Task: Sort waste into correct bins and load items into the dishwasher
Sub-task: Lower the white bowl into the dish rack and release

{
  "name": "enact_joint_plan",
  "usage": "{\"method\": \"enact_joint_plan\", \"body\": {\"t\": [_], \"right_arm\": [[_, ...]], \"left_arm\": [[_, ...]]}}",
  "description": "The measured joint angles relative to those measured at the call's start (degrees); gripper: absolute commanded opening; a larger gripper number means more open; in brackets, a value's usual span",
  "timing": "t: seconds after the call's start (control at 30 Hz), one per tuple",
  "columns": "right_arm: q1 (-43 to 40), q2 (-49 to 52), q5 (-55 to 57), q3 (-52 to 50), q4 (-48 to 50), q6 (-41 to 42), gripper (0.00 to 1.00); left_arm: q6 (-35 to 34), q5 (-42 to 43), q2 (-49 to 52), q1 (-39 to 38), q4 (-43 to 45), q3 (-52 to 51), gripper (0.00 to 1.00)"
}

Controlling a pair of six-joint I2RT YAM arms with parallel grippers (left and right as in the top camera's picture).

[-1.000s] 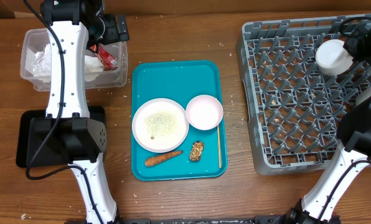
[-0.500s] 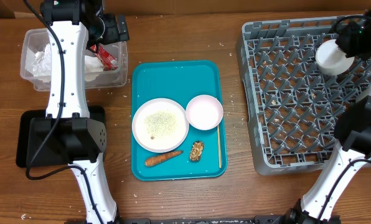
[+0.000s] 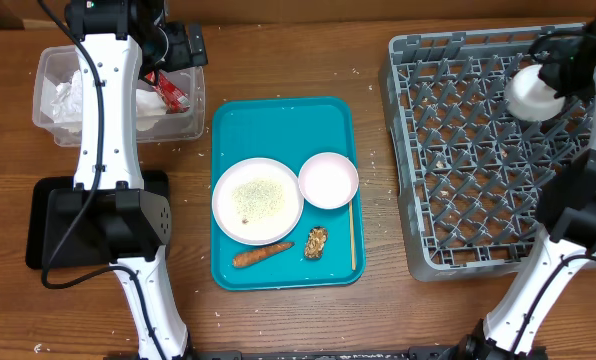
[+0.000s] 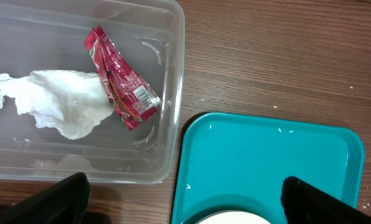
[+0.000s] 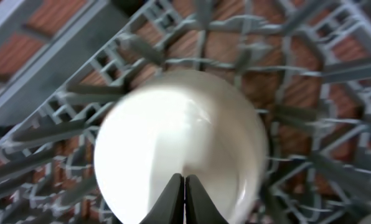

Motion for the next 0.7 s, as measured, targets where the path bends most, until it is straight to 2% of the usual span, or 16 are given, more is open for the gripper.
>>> {"method": "enact_joint_plan", "body": {"t": [0.13,0.37,0.57,0.6,0.63,0.67,0.7], "right_arm": [[-1.6,0.0,1.4,0.1,-0.4,0.0,0.05],[-2.4,0.0,1.5,4.3,-6.5,0.9,0.04],[0.3,-1.1,-11.6,7.0,-14.0,-1.6,0.07],[1.7,-1.5,-14.6,7.1,-15.7,-2.5,0.10],[3.2,-1.9,-16.7,7.1,-17.2,-3.0,0.21],[5.0,-2.3,-18.6,7.1,-18.7,-3.6,0.35],[7.0,-2.6,-19.9,7.2,-20.3,-4.5,0.53]], "left_arm": [[0.0,0.0,0.0,0.0,0.0,0.0,1.00],[0.0,0.0,0.0,0.0,0.0,0.0,1.00],[0.0,0.0,0.0,0.0,0.0,0.0,1.00],[0.0,0.0,0.0,0.0,0.0,0.0,1.00],[0.0,0.0,0.0,0.0,0.0,0.0,1.00],[0.0,0.0,0.0,0.0,0.0,0.0,1.00],[0.0,0.0,0.0,0.0,0.0,0.0,1.00]]}}
